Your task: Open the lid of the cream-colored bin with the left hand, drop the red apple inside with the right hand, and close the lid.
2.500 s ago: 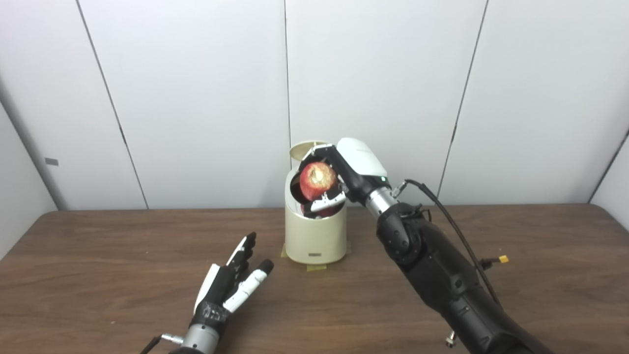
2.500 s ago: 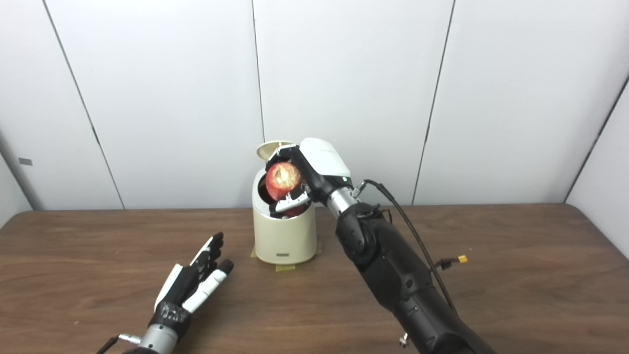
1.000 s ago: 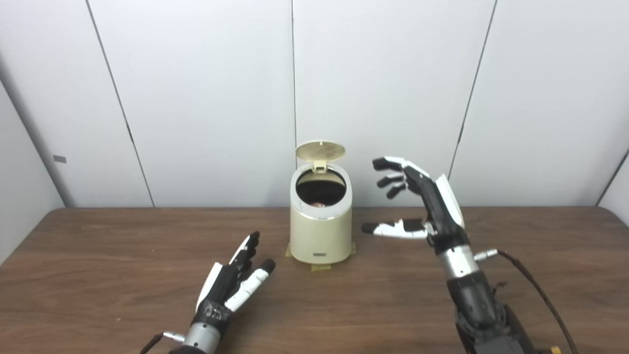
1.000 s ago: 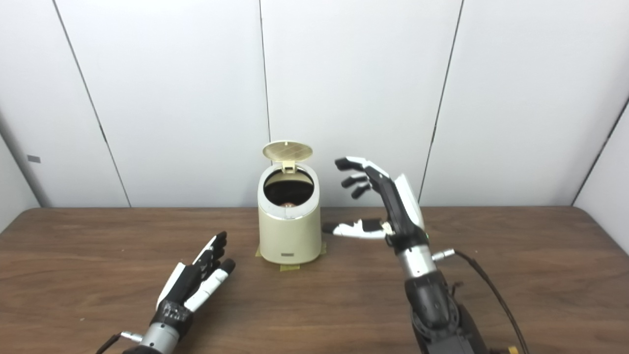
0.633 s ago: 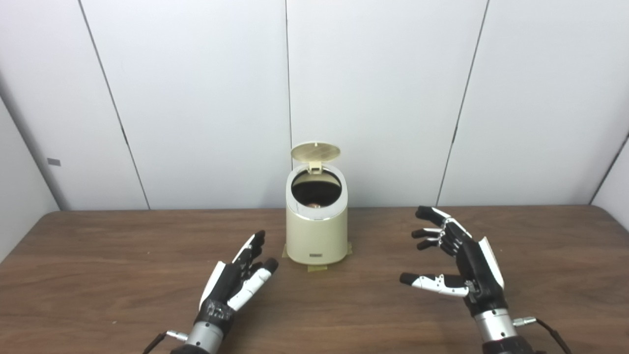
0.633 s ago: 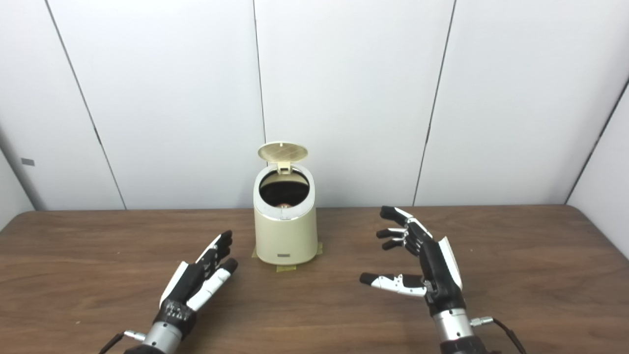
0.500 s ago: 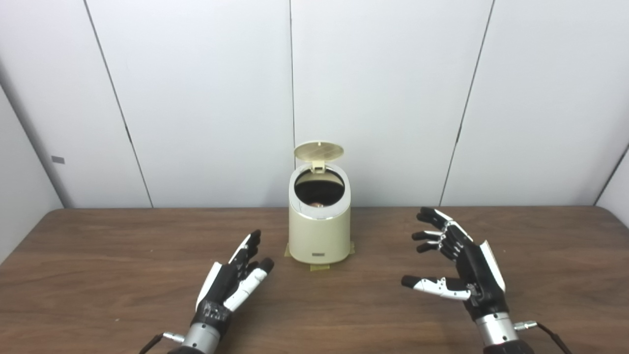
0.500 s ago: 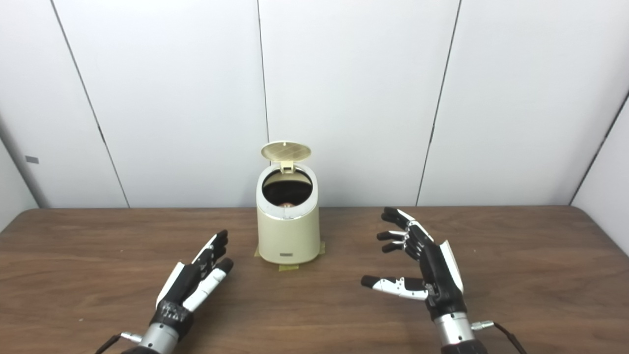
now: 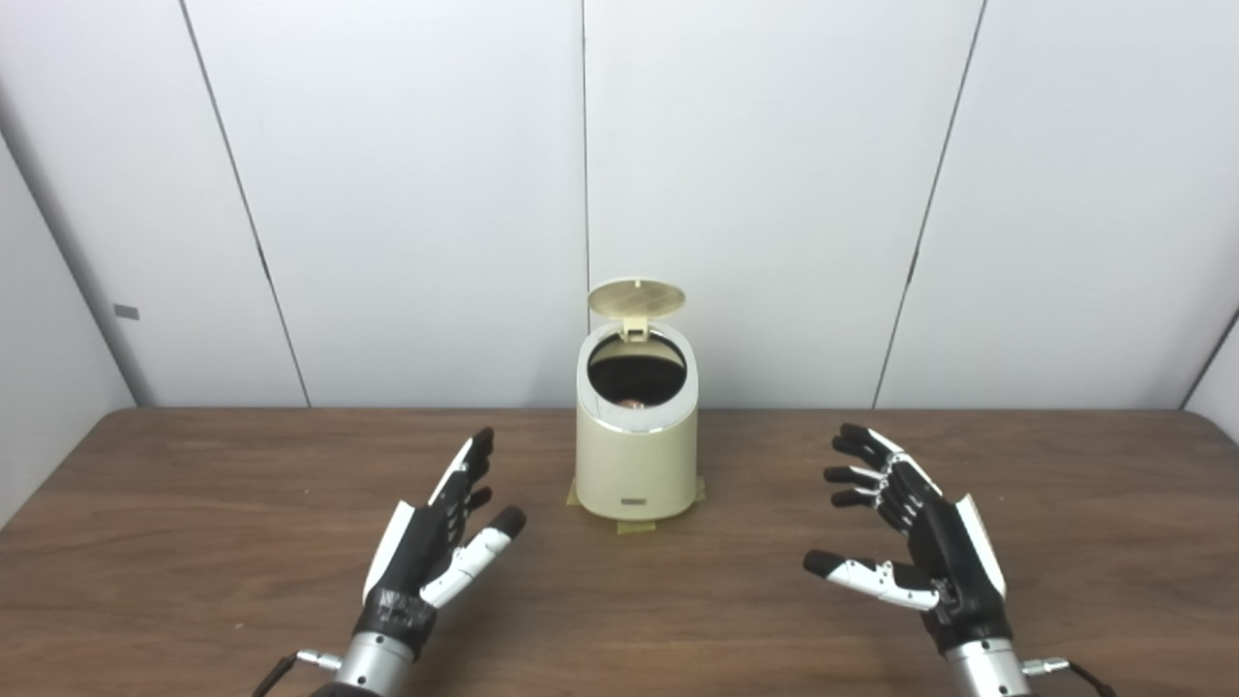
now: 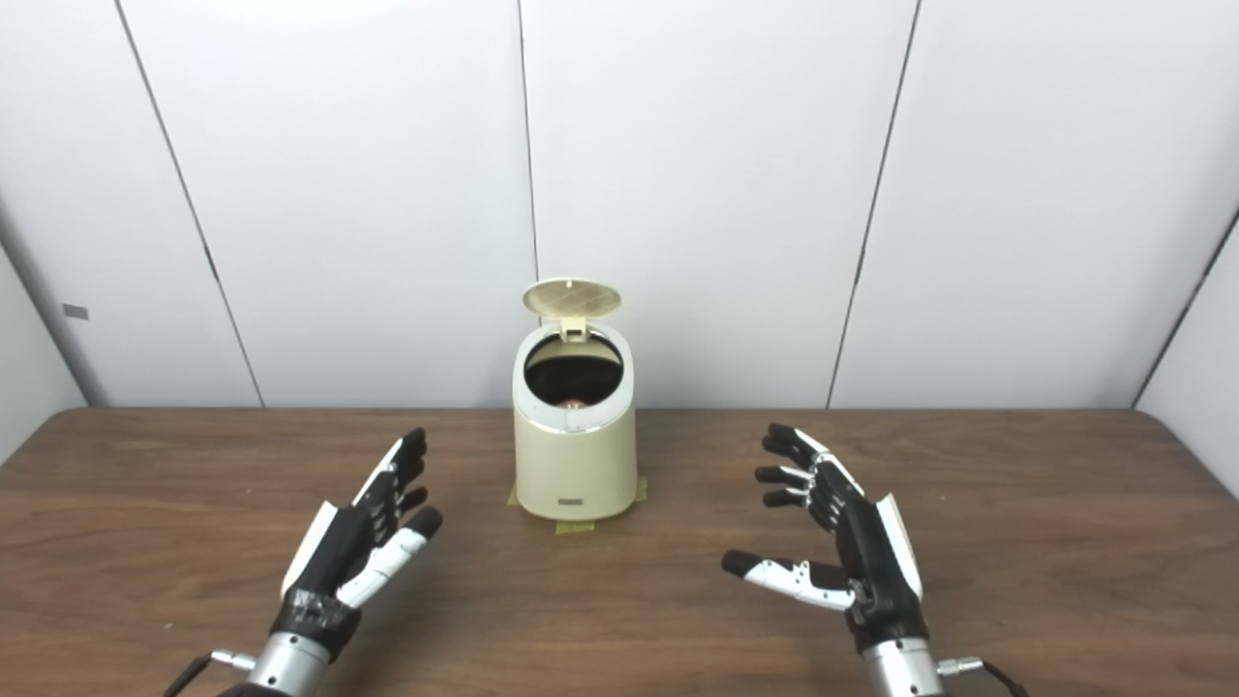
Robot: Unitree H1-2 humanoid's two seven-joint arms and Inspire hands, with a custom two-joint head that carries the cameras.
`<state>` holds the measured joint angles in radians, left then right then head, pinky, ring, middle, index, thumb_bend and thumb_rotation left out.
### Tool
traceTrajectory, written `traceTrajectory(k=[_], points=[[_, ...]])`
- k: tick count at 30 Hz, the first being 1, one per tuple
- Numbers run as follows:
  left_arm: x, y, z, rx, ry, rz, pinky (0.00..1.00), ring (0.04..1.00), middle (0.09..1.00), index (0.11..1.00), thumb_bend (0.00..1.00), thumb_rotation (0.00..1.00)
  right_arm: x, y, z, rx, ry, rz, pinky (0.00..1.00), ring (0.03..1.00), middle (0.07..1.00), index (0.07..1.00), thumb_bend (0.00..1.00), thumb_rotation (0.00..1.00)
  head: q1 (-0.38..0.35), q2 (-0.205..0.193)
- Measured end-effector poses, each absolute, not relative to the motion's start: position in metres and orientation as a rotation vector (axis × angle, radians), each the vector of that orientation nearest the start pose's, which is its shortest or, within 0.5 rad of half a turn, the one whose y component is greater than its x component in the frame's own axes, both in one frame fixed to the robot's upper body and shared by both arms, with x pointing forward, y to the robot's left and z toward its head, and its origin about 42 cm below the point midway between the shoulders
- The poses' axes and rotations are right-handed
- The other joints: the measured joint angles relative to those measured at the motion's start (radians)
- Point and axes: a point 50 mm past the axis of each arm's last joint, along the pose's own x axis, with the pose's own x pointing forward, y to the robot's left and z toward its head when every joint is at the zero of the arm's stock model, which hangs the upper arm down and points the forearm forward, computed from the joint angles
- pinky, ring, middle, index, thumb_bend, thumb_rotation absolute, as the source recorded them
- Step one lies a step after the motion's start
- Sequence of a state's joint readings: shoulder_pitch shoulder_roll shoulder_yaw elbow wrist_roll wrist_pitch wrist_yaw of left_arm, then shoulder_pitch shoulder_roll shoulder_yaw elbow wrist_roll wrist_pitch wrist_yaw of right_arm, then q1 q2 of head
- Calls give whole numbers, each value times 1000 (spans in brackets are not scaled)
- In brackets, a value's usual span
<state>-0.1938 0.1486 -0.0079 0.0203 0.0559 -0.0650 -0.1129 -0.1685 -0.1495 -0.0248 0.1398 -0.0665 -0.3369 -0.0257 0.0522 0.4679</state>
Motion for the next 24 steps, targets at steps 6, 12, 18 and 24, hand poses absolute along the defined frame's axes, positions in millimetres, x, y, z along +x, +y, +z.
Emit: traceTrajectory(k=[6,12,18,24], points=[[375,236,202,302,-355,-185,987,1000,1000,1000,847,668,336,-256,134,-204,-357,4,621,721,817,832,860,309,0,-8],[408,226,257,377,-451,-237,932,1000,1000,1000,882,611,337,-255,135,-208,-357,8,601,724,816,831,850,306,5,-12],[439,207,275,459,-425,-287,998,1000,1000,1000,908,586,337,-251,135,-201,-359,10,609,720,813,833,838,293,3,-14],[462,200,280,573,-386,-316,990,1000,1000,1000,901,571,338,-250,134,-210,-355,12,611,716,812,827,853,300,-12,-41]])
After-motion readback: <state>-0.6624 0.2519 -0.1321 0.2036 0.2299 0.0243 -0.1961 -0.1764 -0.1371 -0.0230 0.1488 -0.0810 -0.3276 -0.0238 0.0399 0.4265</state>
